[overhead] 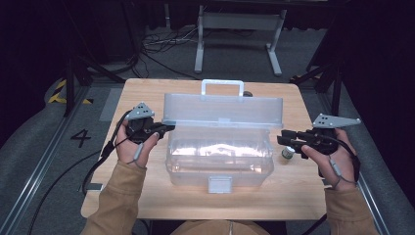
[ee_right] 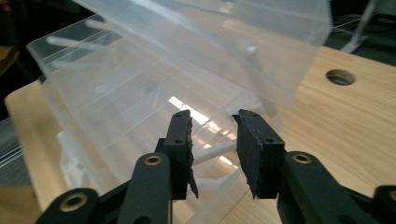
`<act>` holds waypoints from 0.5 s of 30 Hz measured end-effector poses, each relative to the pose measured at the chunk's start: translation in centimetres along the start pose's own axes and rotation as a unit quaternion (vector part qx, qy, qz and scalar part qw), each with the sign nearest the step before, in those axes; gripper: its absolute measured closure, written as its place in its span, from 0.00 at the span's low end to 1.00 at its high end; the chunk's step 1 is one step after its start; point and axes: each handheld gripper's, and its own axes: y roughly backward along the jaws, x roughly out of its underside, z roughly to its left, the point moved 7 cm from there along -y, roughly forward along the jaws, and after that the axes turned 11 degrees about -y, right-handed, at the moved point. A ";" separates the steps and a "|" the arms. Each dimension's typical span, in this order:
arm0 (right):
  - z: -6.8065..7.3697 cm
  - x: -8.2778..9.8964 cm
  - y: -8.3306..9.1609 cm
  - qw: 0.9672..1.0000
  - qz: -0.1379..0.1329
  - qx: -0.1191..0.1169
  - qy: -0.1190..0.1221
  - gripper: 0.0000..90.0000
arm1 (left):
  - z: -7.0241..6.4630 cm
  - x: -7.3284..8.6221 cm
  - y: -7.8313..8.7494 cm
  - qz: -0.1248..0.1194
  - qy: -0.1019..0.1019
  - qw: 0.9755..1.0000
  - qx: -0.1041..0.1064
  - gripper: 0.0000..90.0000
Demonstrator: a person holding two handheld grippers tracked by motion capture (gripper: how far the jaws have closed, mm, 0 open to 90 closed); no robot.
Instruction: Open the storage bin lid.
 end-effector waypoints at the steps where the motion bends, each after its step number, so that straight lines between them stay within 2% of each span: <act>1: -0.1 -0.1 0.0 1.000 -0.004 0.004 -0.001 0.69 | 0.0 0.0 0.0 0.001 -0.001 1.000 0.001 1.00; 4: -0.1 -0.6 -0.2 0.999 -0.028 0.018 0.004 0.63 | 0.1 0.0 0.0 0.003 0.001 1.000 0.002 1.00; 5: -0.2 -0.7 -0.3 0.999 -0.031 0.027 0.014 0.63 | 0.1 -0.1 0.0 0.001 -0.001 1.000 0.002 1.00; 7: -0.4 -0.8 -0.6 0.998 -0.029 0.056 0.025 0.53 | 0.2 -0.2 0.0 0.001 0.001 1.000 0.002 1.00; 9: -0.7 -0.8 -1.0 0.995 -0.018 0.077 0.053 0.51 | 0.2 -0.2 0.0 0.002 0.001 1.000 0.003 1.00; 12: -0.5 -1.3 -1.6 0.995 -0.049 0.069 0.059 0.50 | 0.3 -0.3 0.0 0.000 0.000 1.000 0.002 1.00; 15: -0.3 -2.0 -2.2 0.992 -0.077 0.086 0.051 0.49 | 0.4 -0.4 -0.1 -0.001 0.002 1.000 0.003 1.00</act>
